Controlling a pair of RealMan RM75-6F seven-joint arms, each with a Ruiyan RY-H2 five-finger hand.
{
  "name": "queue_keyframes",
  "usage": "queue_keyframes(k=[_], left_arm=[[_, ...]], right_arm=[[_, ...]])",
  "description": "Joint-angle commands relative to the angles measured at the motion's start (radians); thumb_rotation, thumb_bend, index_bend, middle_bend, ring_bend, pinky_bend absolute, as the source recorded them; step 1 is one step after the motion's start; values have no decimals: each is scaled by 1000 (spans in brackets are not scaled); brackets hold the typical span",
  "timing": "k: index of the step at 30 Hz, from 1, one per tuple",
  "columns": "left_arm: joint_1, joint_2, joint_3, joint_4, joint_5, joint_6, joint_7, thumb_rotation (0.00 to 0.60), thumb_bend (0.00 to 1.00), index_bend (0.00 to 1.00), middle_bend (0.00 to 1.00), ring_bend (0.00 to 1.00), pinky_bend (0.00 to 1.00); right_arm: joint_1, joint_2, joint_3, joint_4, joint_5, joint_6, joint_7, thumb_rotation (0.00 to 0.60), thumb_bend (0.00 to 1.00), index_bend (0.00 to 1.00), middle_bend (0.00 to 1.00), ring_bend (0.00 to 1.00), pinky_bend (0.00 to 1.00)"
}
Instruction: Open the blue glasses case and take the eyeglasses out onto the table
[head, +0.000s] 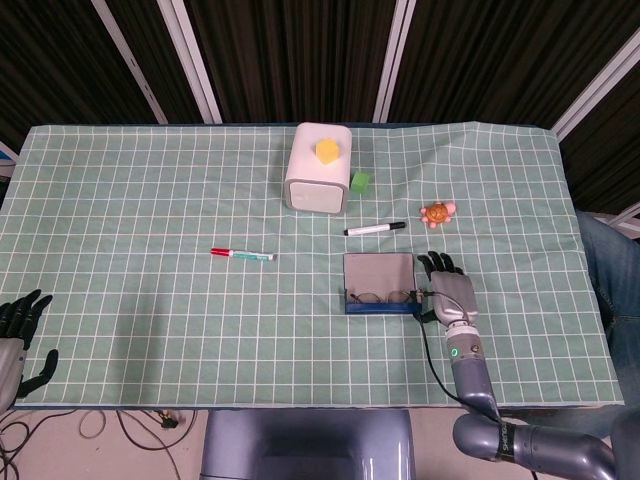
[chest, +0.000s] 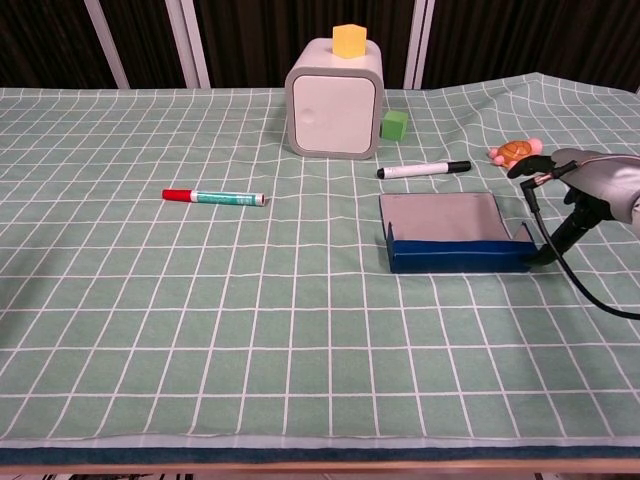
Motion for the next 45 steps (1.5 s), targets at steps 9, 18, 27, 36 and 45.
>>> queue_keyframes(k=[9, 18, 27, 36, 45], left_arm=[[0, 2, 1, -5, -4, -3, -6, 600, 448, 18, 0, 0, 0], [0, 2, 0, -3, -4, -1, -4, 600, 448, 18, 0, 0, 0], [1, 2, -1, -2, -3, 0, -3, 600, 448, 18, 0, 0, 0], [1, 1, -1, -2, -5, 0, -2, 600, 448, 18, 0, 0, 0], [1, 2, -2, -1, -7, -2, -3, 600, 449, 18, 0, 0, 0]], right_arm=[[-11, -28, 57, 43, 11, -19, 18, 600, 99, 154, 123, 80, 233], [9, -46, 103, 98, 34, -51, -1, 600, 99, 155, 132, 85, 233], [40, -59, 160, 166, 96, -121, -3, 600, 99, 155, 136, 86, 233], [70, -70, 217, 225, 151, -209, 45, 600, 99, 155, 138, 86, 233], [121, -102, 249, 286, 188, -253, 45, 600, 98, 155, 138, 86, 233]])
